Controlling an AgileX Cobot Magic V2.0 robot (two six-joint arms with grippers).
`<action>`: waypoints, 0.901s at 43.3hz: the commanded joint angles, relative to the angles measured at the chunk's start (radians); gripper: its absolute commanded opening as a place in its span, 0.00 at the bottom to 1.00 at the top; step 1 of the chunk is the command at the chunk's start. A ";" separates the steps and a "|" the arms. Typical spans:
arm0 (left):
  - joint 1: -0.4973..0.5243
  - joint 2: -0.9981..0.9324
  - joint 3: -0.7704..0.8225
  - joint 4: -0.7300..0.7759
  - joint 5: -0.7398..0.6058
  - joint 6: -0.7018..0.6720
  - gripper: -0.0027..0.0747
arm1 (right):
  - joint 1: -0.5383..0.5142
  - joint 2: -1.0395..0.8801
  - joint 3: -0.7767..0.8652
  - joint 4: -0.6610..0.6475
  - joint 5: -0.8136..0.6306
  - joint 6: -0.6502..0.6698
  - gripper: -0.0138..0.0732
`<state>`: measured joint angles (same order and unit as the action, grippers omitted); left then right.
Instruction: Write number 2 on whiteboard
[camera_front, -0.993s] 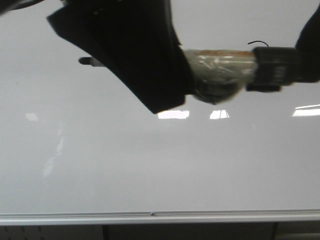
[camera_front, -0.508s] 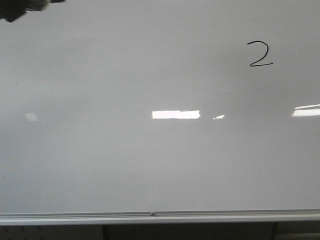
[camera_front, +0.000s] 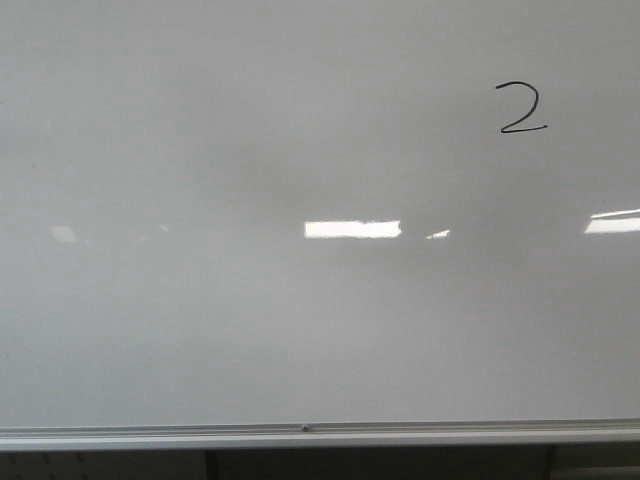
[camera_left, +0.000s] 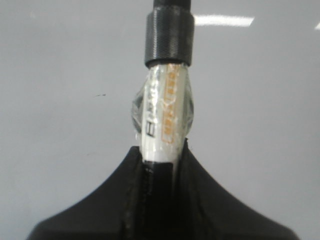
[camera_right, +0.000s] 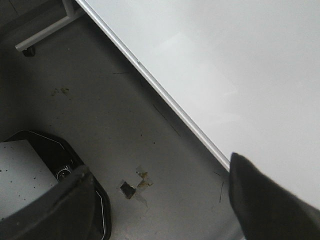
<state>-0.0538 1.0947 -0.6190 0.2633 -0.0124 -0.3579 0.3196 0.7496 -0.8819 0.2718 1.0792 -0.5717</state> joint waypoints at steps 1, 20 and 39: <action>0.004 0.034 0.009 0.009 -0.260 -0.018 0.02 | -0.007 -0.005 -0.028 0.011 -0.044 0.003 0.82; 0.054 0.326 -0.088 0.006 -0.477 0.000 0.02 | -0.007 -0.004 -0.028 0.011 -0.033 0.003 0.82; 0.085 0.485 -0.154 0.032 -0.579 0.029 0.03 | -0.007 -0.004 -0.028 0.011 -0.033 0.003 0.82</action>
<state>0.0298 1.5947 -0.7361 0.2945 -0.4953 -0.3354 0.3196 0.7496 -0.8819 0.2718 1.0869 -0.5710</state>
